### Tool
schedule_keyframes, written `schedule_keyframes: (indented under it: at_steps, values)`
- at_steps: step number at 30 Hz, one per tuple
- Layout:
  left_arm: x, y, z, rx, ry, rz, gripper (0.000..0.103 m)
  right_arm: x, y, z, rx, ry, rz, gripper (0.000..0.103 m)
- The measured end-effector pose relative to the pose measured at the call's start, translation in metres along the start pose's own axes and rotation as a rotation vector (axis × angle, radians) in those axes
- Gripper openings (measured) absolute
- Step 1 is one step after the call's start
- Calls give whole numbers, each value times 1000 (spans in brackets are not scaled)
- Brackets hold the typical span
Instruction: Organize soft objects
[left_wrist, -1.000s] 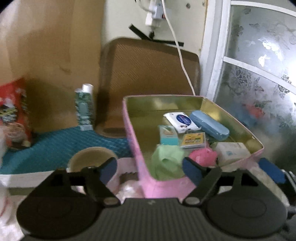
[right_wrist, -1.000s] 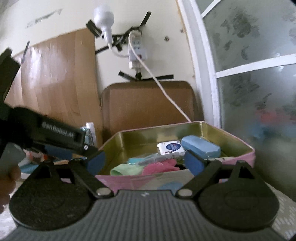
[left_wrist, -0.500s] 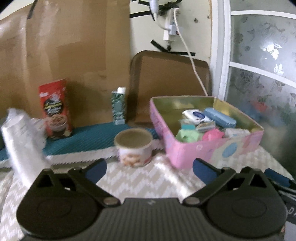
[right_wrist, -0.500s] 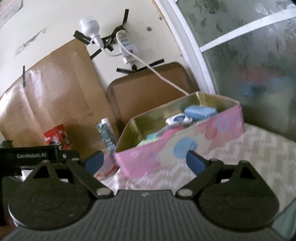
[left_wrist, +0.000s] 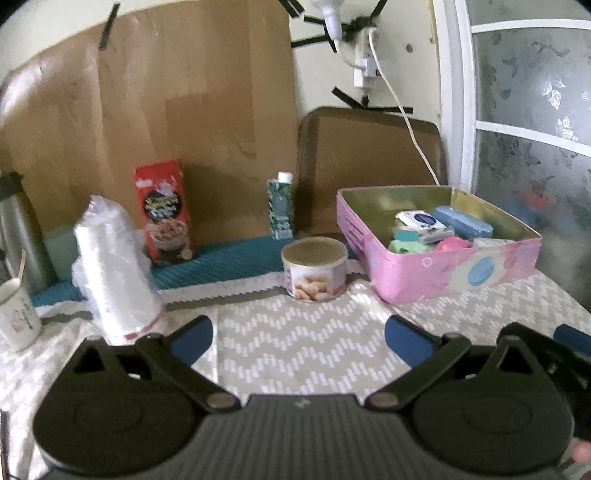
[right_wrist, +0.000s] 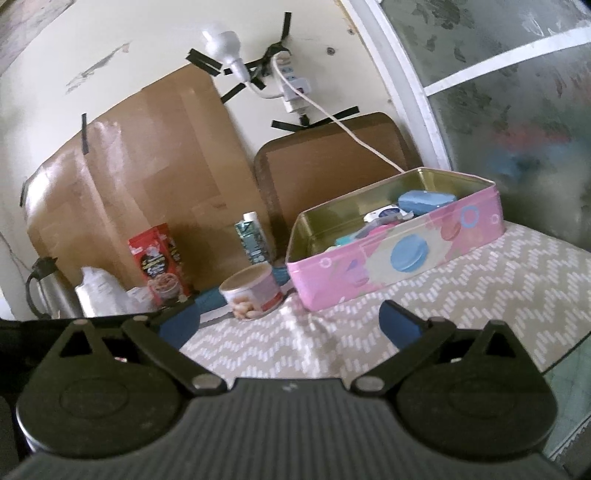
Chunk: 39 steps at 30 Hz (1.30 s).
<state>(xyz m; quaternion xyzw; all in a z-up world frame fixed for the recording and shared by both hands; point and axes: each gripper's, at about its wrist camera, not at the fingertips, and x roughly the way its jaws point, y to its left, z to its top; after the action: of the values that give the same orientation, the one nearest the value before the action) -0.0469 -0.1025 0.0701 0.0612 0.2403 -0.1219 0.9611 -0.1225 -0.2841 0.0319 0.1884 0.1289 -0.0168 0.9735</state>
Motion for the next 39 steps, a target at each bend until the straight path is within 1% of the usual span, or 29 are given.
schedule_keyframes:
  at_steps: [3, 7, 11, 15, 19, 26, 29, 32, 39]
  values:
    - [-9, 1, -1, 14, -24, 22, 103, -6, 5, -1, -9, -6, 4, 103]
    - [-17, 1, -3, 25, -37, 24, 103, -12, 10, -3, -19, -14, 11, 103]
    - [-21, -1, -5, 32, -35, 8, 103, -17, 10, -4, -24, -18, 11, 103]
    - [-23, -5, -9, 57, -39, 33, 103, -16, 8, -5, -7, -22, 14, 103]
    - [-22, -7, -11, 57, -29, 33, 103, -13, 6, -9, -7, -2, 19, 103]
    - [-24, -8, -16, 38, -44, 85, 103, -15, 1, -13, 10, 5, 23, 103]
    - [-23, -7, -17, 14, -16, 85, 103, -17, -2, -15, 9, 17, 23, 103]
    - [-23, -9, -20, 15, 5, 81, 103, -21, -5, -16, 14, 16, 23, 103]
    - [-37, -24, -23, 65, -5, 82, 103, -33, -9, -16, 37, -9, 31, 103]
